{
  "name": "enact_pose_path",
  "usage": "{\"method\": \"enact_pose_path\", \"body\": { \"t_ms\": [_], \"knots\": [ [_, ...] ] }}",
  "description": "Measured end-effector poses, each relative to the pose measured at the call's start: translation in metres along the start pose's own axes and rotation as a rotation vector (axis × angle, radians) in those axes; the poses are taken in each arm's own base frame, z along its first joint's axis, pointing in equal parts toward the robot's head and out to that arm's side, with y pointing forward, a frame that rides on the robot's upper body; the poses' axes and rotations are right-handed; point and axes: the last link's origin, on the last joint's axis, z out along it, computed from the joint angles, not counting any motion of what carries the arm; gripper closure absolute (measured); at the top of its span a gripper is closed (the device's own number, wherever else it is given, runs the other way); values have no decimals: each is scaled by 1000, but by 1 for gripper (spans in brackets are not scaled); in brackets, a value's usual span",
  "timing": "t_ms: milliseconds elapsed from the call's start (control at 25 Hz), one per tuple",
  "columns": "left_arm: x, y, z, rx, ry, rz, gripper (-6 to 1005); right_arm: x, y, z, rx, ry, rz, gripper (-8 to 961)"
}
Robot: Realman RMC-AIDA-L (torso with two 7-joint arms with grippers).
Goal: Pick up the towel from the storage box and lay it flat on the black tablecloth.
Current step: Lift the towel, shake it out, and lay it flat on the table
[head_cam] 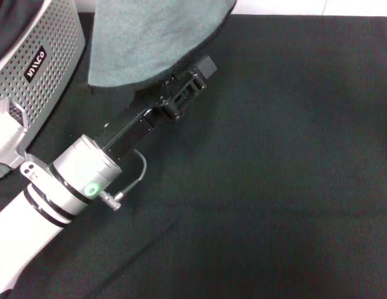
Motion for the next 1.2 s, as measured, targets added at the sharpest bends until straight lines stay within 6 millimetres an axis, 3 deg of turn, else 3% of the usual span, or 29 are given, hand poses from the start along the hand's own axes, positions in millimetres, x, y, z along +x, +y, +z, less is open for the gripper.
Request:
{"method": "enact_pose_path", "body": {
  "t_ms": [600,1200],
  "knots": [
    [7,8,-7,-45,59,5,633,6,-2,-11,26,33,-9,941],
    [11,2,-15,21,111,64,651,4,2,-16,32,6,16,940]
  ]
}}
